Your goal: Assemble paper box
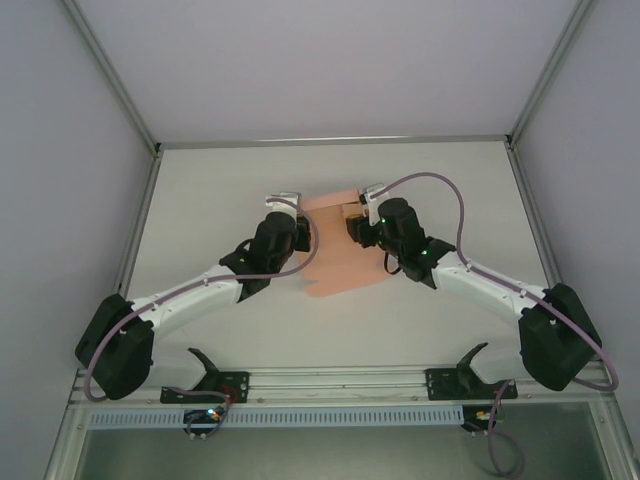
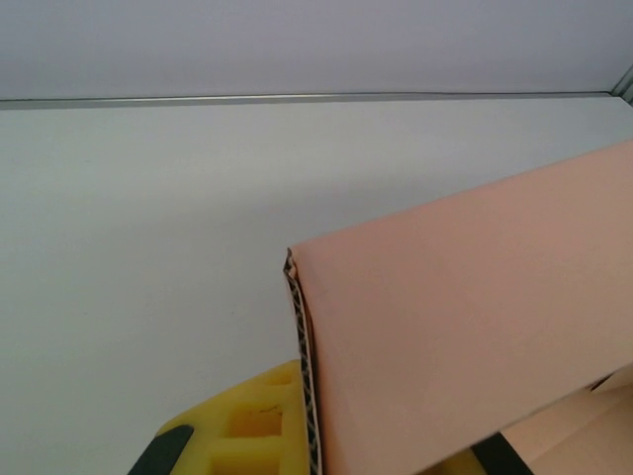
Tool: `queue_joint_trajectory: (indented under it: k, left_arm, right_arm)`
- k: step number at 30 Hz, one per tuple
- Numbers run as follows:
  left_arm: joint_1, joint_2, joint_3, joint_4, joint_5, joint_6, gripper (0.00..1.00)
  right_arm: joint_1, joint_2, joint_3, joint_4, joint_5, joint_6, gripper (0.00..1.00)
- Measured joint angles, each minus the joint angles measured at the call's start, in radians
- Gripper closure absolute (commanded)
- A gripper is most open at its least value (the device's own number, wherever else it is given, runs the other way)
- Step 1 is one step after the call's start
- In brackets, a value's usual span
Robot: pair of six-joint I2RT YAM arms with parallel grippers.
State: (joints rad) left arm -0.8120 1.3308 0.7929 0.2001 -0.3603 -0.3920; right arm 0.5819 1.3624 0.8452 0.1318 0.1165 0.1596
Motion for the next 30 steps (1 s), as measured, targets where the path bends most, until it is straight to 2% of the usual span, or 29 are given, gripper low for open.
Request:
queue_joint_trajectory:
  k: [3,9,12,16,19,20,23,27,30]
  left_arm:
    - [0.000,0.000,0.000,-0.016,0.001,0.000,1.00]
    - [-0.003,0.000,0.000,-0.048,0.030,0.010,1.00]
    - [-0.007,0.000,0.000,-0.047,0.049,0.011,1.00]
    - [-0.008,0.000,0.002,-0.035,0.068,0.011,1.00]
    - [-0.011,0.000,0.005,-0.035,0.076,0.011,1.00]
    - [-0.011,0.000,0.007,-0.035,0.077,0.011,1.00]
    - [-0.011,0.000,0.013,-0.037,0.079,0.011,1.00]
    - [-0.015,0.000,0.015,-0.037,0.084,0.011,1.00]
    - [-0.020,0.000,0.019,-0.035,0.077,0.011,1.00]
  right_arm:
    - [-0.008,-0.002,-0.005,-0.020,-0.038,-0.035,0.45]
    - [-0.031,-0.039,-0.066,-0.028,-0.153,-0.117,0.42]
    - [-0.057,-0.044,-0.073,-0.031,-0.236,-0.134,0.33]
    - [-0.069,-0.045,-0.073,-0.031,-0.326,-0.150,0.32]
    - [-0.069,-0.044,-0.073,-0.029,-0.349,-0.153,0.33]
    - [-0.069,-0.044,-0.073,-0.028,-0.346,-0.153,0.36]
    - [-0.064,-0.044,-0.073,-0.021,-0.293,-0.152,0.61]
    - [-0.050,-0.043,-0.062,-0.024,-0.145,-0.112,0.67]
    - [-0.014,-0.043,-0.035,-0.061,0.009,-0.077,0.59]
